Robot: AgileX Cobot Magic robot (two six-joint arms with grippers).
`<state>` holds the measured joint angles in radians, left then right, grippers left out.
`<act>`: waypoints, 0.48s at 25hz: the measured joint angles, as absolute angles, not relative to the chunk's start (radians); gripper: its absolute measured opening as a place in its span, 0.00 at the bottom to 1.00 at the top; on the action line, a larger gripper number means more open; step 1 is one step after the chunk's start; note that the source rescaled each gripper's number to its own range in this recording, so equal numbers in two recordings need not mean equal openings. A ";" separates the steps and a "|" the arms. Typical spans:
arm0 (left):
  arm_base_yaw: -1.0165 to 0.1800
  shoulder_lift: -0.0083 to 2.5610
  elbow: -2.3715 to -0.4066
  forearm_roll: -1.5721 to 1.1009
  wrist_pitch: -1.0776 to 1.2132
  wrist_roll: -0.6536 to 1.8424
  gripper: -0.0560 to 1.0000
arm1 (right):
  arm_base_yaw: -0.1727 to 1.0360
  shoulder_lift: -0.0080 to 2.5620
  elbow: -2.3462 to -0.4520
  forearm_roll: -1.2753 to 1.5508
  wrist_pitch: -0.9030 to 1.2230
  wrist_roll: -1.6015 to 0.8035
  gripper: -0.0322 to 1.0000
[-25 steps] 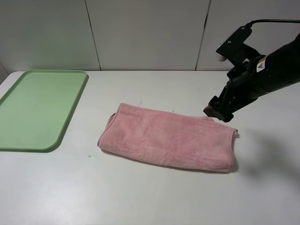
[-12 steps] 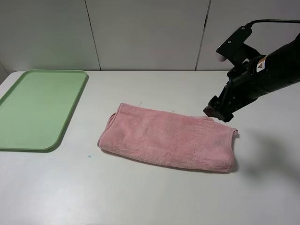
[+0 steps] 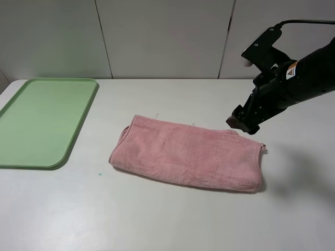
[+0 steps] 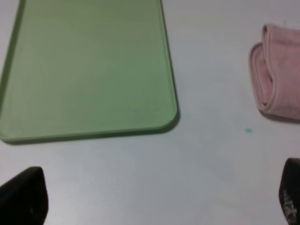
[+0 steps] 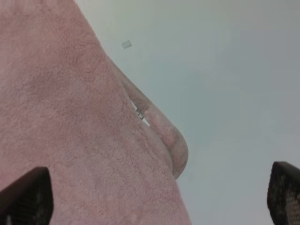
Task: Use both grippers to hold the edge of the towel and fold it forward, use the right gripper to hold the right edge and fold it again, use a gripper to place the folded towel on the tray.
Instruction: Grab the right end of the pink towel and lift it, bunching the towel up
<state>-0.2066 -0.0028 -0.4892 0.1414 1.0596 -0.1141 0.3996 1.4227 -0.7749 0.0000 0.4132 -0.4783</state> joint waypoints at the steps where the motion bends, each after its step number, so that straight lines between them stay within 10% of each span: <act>1: -0.207 -0.003 -0.489 0.141 1.060 -0.114 0.99 | 0.400 1.423 -0.775 0.000 0.413 -0.472 1.00; 12: -0.207 -0.006 -0.489 0.141 1.060 -0.114 0.99 | 0.400 1.423 -0.775 0.000 0.463 -0.024 1.00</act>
<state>-0.2066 -0.0061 -0.4892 0.1414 1.0596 -0.1141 0.3996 1.4227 -0.7749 0.0000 0.4630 -0.0244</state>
